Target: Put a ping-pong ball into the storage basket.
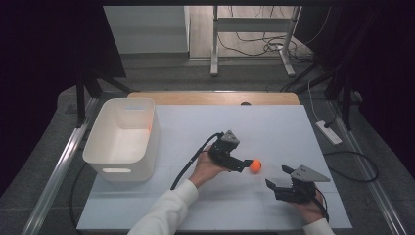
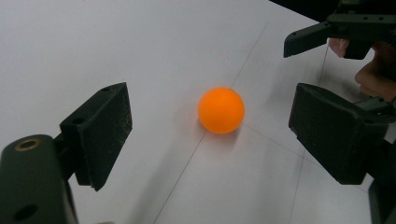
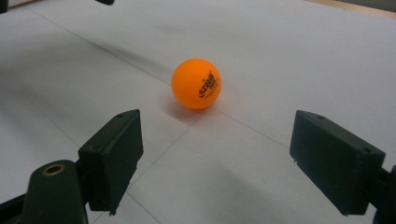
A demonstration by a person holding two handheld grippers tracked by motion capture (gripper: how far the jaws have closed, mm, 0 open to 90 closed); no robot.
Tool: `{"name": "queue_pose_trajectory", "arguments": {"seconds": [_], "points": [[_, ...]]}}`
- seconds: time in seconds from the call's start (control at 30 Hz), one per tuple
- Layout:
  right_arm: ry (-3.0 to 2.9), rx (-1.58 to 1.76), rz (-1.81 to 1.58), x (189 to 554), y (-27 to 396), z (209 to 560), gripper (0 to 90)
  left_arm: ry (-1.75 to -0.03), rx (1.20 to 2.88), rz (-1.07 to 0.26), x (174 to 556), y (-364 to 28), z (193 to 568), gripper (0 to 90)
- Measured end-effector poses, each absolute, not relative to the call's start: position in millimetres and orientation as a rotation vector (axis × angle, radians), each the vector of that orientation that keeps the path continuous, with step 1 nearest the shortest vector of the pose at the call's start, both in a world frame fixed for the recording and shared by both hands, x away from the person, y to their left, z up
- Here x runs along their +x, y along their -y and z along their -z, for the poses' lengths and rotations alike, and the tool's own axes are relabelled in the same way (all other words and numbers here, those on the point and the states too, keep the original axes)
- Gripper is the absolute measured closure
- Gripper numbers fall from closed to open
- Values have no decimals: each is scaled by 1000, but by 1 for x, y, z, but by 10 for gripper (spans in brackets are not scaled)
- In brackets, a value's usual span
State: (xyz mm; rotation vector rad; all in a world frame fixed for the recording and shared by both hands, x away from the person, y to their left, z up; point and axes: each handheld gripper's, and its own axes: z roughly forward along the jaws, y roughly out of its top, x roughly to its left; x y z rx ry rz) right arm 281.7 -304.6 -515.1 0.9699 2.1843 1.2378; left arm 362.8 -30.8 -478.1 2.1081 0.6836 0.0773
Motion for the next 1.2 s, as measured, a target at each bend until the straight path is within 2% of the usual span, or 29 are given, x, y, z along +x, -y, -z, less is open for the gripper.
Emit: {"name": "queue_pose_trajectory", "arguments": {"seconds": [0.4,1.2], "points": [[-2186,969,-1242,282,304,515,173,-665,2167,-55,369,53,488,135],[-2198,965,-1231,283,304,516,174,-684,2210,-17,373,74,503,133]]}}
